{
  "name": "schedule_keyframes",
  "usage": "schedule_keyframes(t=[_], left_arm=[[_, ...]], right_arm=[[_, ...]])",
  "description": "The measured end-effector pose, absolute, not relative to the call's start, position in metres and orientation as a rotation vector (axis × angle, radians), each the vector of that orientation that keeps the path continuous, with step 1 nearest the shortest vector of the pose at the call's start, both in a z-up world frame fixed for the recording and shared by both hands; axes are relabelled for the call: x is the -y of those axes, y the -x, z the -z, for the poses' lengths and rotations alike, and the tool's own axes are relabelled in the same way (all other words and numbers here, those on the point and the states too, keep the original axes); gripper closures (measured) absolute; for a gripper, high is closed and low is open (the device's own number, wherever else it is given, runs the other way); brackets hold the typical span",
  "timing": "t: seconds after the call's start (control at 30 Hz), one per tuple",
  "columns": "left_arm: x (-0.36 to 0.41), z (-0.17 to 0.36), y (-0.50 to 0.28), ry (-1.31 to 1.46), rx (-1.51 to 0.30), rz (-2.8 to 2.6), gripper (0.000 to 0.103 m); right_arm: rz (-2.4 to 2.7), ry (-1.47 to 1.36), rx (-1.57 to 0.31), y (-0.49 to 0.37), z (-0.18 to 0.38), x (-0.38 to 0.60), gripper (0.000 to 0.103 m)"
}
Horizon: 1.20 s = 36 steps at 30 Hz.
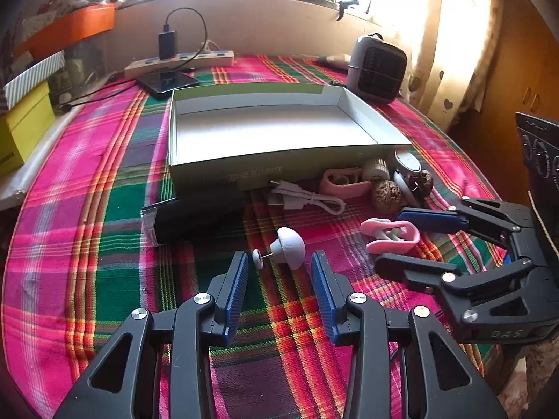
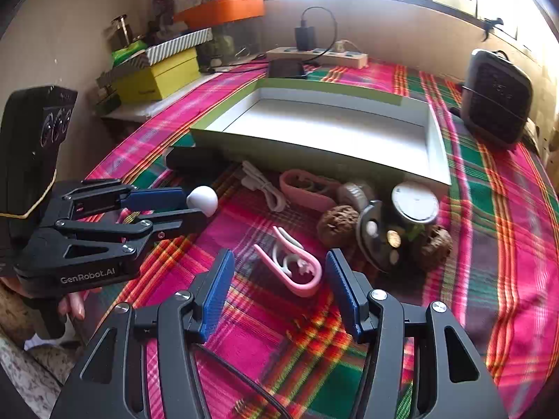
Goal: Organize objects
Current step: 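Grasp the pink plastic clip with the right gripper while the left gripper grasps the white mushroom knob, then carry the pink clip with the right gripper while the left gripper carries the white knob into the box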
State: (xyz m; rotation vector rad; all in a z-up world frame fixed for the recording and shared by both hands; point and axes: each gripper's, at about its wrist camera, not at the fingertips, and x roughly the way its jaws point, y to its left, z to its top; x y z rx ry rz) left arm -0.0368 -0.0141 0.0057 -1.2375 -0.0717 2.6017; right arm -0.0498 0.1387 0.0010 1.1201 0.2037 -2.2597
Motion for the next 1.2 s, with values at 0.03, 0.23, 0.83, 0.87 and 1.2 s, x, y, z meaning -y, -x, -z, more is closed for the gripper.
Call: schedule_keyframes(t=[0.03,0.23,0.83,0.87,1.2], left_arm=[[0.014,-0.006,0.038,1.237,0.072,-2.6,0.067],[0.012,-0.005,0.045,1.251,0.044,-2.619,0.067],[0.013,-0.005,0.057,1.267,0.05,-2.637,0.074],[0.014,-0.005,0.058,1.269,0.057,-2.638,0.074],[0.017,-0.007,0.058,1.26,0.095,-2.632,0.075]], right_arm=[[2.256,-1.123,-0.207,0.051,0.0,-0.138,0.047],[2.253,-1.131,-0.246,0.052,0.005,-0.134,0.051],[2.278,-1.131,-0.21,0.052,0.004,-0.138,0.078],[2.279,-1.131,-0.205,0.052,0.004,-0.139,0.078],[2.276,-1.128,-0.157,0.051,0.003,-0.142,0.078]])
